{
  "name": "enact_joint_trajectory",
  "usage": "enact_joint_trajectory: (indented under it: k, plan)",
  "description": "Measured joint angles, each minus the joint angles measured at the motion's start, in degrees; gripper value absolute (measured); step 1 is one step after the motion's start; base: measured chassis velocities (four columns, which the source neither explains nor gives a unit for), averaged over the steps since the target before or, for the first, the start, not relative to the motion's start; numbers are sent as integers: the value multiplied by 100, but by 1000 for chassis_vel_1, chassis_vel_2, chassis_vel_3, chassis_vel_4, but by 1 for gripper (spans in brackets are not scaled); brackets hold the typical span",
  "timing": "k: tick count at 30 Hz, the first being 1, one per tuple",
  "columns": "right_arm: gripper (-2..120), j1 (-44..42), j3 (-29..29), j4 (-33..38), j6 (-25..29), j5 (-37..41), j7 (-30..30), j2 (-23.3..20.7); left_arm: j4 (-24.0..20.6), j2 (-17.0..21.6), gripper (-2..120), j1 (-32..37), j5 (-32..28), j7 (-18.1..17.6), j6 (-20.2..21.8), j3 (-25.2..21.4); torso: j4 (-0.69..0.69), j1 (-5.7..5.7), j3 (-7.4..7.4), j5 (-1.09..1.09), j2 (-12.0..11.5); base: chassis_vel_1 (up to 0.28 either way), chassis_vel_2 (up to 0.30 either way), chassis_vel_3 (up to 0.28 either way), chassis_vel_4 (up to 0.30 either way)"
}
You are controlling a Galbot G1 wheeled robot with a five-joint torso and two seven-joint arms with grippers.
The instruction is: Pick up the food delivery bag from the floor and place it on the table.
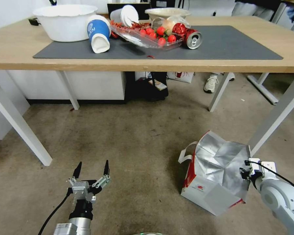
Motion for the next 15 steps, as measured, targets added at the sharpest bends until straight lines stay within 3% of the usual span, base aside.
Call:
enact_joint_trajectory:
  k: [3, 9, 13, 15]
  plan:
    - [0, 3, 0, 15, 0, 37, -3, -48, -9, -9, 100, 7, 3, -9, -17, -7, 0, 0, 0, 0, 0, 0, 0, 0, 0]
    - [0, -1, 0, 14, 2, 38, 1, -58, -14, -19, 100, 7, 20, -23, -31, -5, 0, 0, 0, 0, 0, 0, 0, 0, 0]
    - [0, -57, 65, 57, 62, 76, -394, -127, -13, -28, 100, 20, 39, -49, -38, 6, 0, 0, 0, 0, 0, 0, 0, 0, 0]
    - [0, -114, 114, 138, 275, -19, -926, -233, -14, -27, 100, 25, 45, -59, -42, 6, 0, 0, 0, 0, 0, 0, 0, 0, 0]
